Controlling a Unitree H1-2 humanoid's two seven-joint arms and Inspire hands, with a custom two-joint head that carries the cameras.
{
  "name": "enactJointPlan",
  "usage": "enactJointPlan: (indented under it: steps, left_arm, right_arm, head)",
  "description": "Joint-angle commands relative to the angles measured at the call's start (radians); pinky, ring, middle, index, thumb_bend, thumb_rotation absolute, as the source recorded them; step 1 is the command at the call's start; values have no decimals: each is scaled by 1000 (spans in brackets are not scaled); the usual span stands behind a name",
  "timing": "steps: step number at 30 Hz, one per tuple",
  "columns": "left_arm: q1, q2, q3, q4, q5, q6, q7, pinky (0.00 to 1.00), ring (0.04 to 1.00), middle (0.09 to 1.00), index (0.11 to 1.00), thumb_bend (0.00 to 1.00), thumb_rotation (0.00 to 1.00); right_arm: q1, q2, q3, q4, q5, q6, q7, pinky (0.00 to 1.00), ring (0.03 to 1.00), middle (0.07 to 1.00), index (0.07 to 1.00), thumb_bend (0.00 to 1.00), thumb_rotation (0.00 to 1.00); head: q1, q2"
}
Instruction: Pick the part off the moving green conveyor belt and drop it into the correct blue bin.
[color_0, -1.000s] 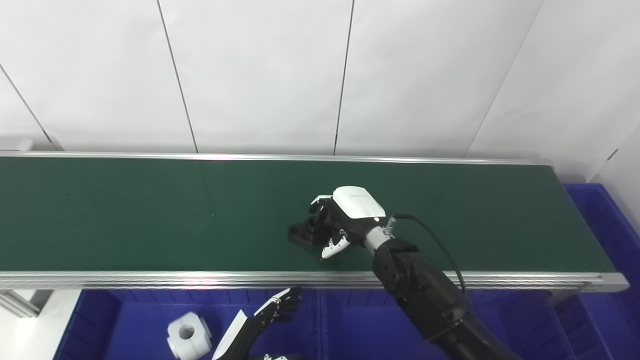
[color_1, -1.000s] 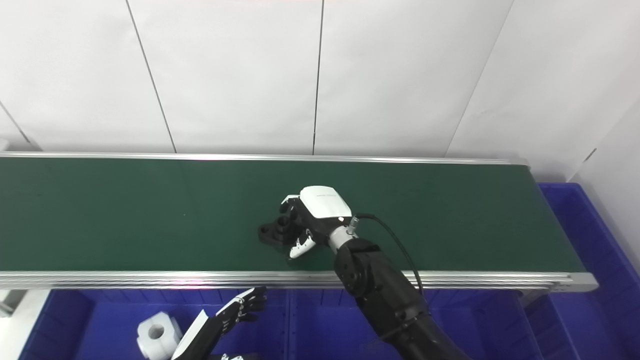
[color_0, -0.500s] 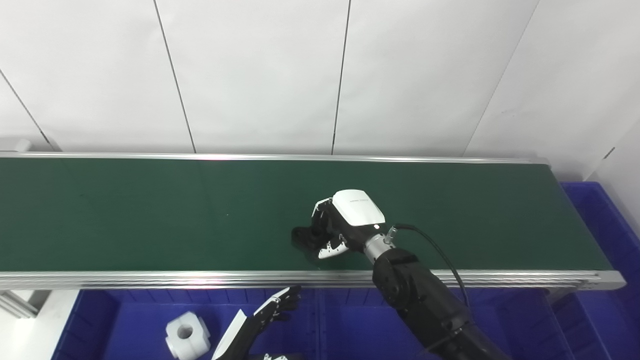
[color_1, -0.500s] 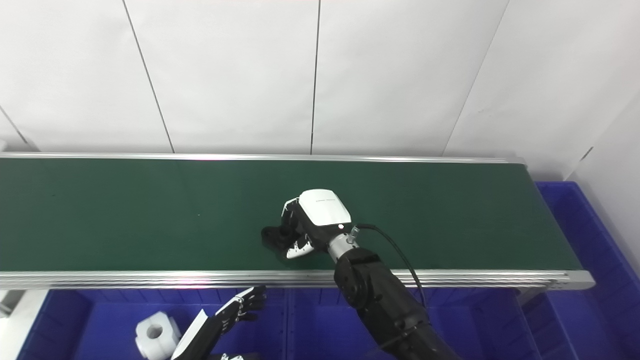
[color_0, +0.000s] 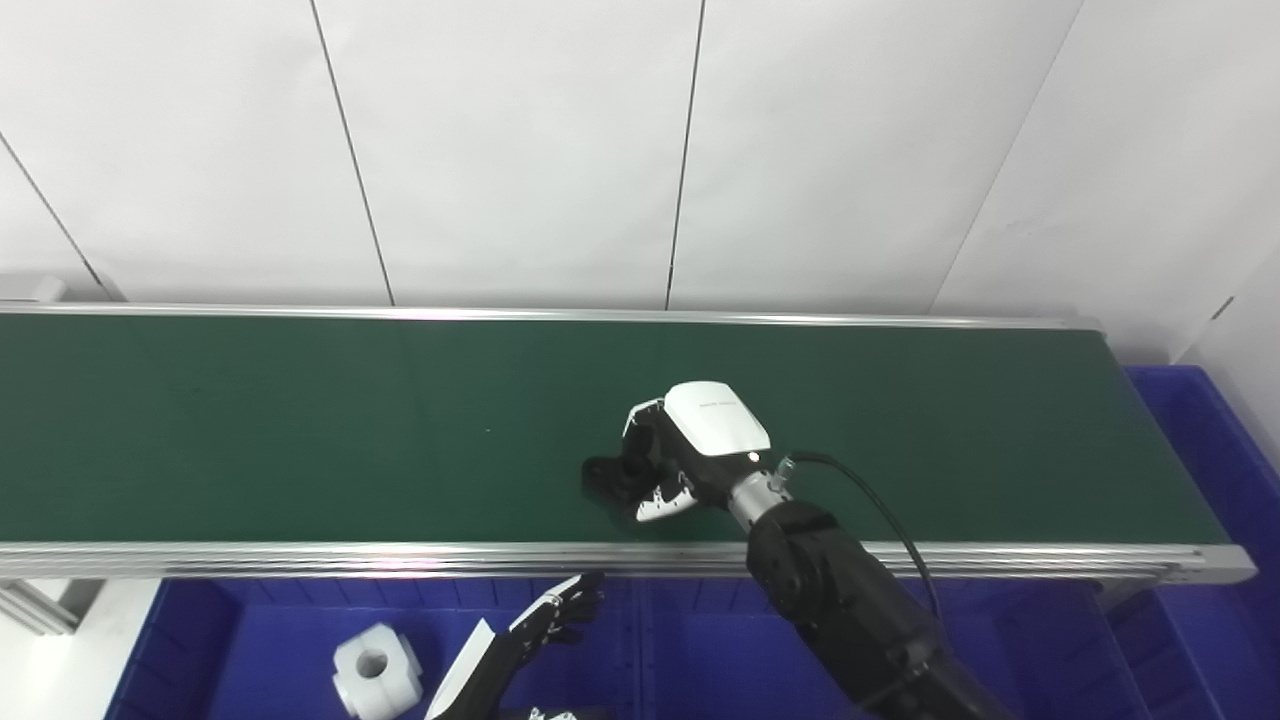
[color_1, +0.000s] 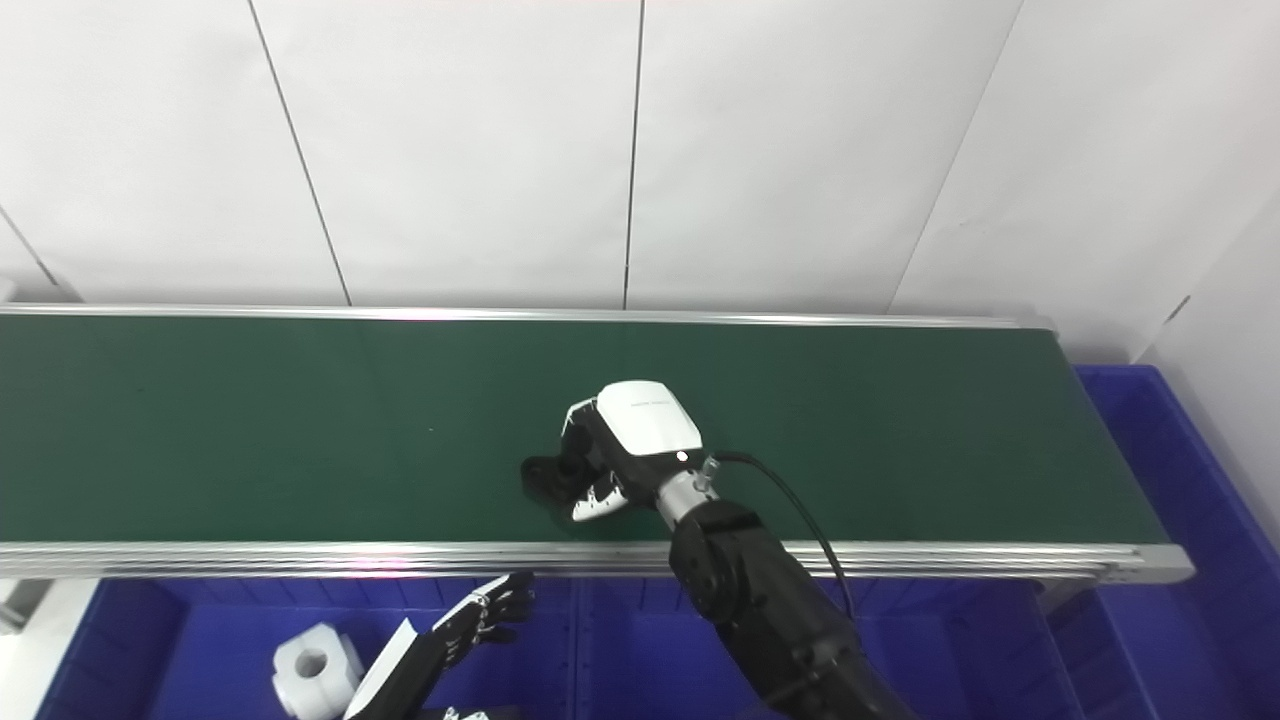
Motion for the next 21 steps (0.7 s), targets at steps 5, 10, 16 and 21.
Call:
enactJointPlan:
  steps: [5, 10, 16, 21]
  left_arm:
    - [-13, 0, 0, -22, 11, -37, 16, 750, 819, 856, 880, 743, 661]
    - [-8, -1, 9, -30, -2, -34, -2, 752, 820, 855, 884, 757, 664]
    - [-9, 9, 8, -36, -2, -37, 1, 753, 823, 859, 883, 743, 659]
    - [2, 0, 21, -62, -4, -23, -7, 758, 826, 856, 880, 766, 658]
  right_arm:
    - [19, -28, -104, -227, 46, -14, 17, 345, 438, 531, 494, 504, 132]
    - [73, -58, -183, -403, 77, 32, 92, 405, 481, 555, 494, 502, 134]
    - [165, -75, -259, -531, 111, 52, 135, 363, 446, 523, 493, 502, 128]
    - [297, -99, -307, -614, 123, 62, 152, 368, 453, 528, 493, 503, 129]
  head:
    - [2, 4]
    - [5, 10]
    - [3, 23]
    - [2, 53]
